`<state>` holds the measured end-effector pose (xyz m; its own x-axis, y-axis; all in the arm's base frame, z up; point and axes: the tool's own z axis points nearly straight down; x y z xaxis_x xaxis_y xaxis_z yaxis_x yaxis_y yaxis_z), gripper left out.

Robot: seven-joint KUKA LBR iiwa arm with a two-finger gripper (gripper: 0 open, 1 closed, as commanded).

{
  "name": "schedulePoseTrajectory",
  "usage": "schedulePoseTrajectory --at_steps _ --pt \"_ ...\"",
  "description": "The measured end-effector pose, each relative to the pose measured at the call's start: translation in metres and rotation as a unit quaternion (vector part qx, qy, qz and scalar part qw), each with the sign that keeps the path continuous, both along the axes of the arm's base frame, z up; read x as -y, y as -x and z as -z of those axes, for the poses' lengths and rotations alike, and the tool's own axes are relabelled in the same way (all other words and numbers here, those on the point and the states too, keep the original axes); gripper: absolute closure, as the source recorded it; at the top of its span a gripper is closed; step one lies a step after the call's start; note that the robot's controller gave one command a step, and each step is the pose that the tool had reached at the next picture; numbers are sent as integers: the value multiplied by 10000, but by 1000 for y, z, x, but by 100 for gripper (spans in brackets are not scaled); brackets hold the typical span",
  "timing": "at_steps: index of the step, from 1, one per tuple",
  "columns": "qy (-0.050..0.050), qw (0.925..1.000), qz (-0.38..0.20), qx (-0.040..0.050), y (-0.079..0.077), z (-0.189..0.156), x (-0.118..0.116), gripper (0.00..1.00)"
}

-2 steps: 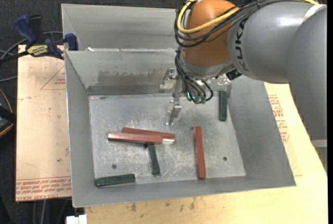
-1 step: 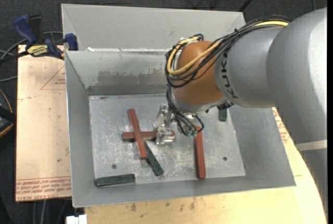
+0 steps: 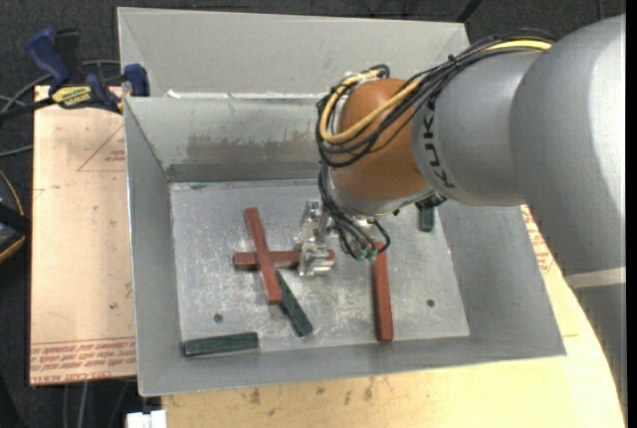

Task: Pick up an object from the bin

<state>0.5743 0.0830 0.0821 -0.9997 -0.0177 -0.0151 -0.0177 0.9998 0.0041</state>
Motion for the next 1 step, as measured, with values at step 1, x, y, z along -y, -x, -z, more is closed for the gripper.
schedulePoseTrajectory --at_steps 1 --pt "17 9999 -158 -63 0 -119 -4 100"
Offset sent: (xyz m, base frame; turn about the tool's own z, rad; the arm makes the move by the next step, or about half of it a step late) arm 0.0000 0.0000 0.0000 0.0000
